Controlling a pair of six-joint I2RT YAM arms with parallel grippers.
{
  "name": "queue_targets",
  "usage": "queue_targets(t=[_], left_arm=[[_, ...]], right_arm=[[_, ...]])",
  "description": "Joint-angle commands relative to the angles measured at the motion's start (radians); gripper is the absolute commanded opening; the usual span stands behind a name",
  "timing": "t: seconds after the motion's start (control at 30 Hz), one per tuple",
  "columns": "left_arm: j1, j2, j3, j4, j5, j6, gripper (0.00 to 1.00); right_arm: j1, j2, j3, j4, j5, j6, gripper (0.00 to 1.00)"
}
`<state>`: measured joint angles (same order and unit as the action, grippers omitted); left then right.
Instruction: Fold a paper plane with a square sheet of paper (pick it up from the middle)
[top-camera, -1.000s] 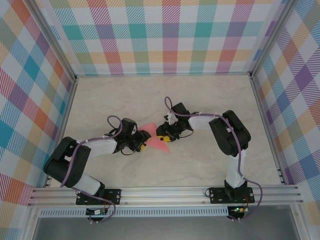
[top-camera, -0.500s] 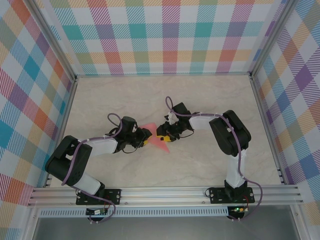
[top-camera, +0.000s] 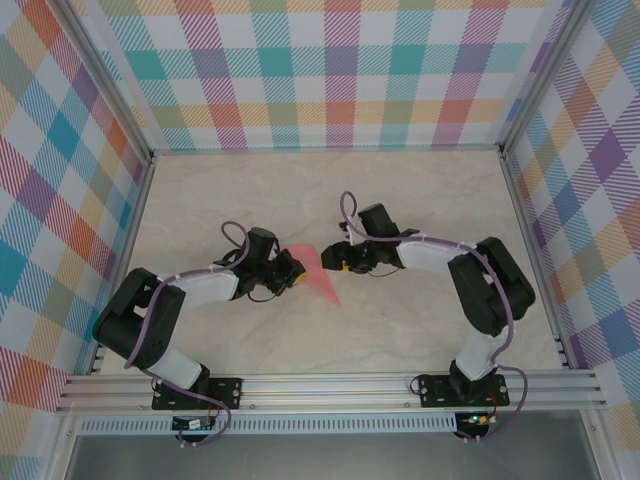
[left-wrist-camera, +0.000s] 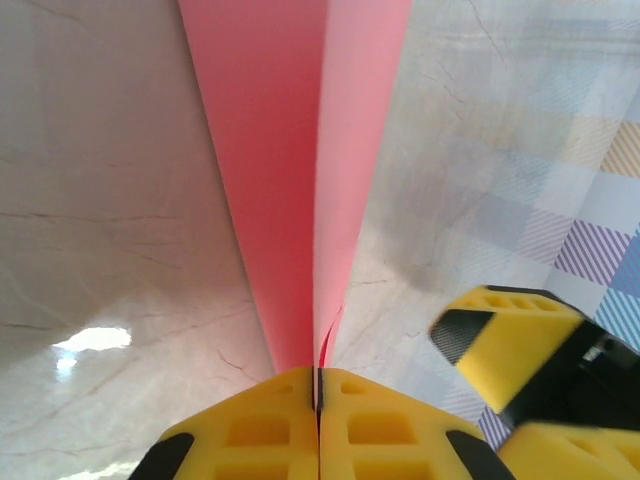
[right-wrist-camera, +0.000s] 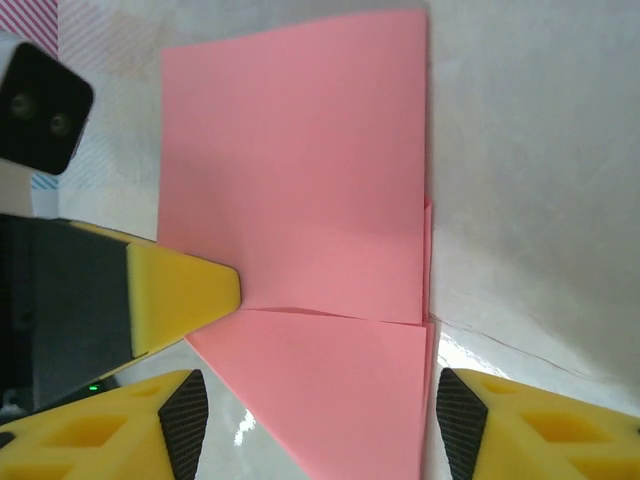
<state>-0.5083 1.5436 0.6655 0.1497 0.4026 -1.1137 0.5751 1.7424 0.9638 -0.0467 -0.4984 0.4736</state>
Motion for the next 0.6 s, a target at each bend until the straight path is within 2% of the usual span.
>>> queue_targets(t=[0.0,0.23,0.4,0.57], left_arm=[[-0.016,0.011,0.046,-0.085,-0.002,0.003,0.04],[-0.021,0.0,0.09,-0.161,-0.024,-0.015,0.03],[-0.021,0.003,0.114,-0.19,-0.027,-0.018,0.03],[-0.022,0.01,0.128,-0.194,-0.021,-0.023,0.03]], right_arm=[[0.035,-0.087,-0.081,0.11,0.183,-0.202,0.65],[0.162,-0.148,-0.172,0.229,0.358,-0.435,0.65],[0.238,-0.15,-0.293,0.468,0.386,-0.564,0.64],[0.282,-0.128,-0.319,0.535,0.395,-0.676,0.64]])
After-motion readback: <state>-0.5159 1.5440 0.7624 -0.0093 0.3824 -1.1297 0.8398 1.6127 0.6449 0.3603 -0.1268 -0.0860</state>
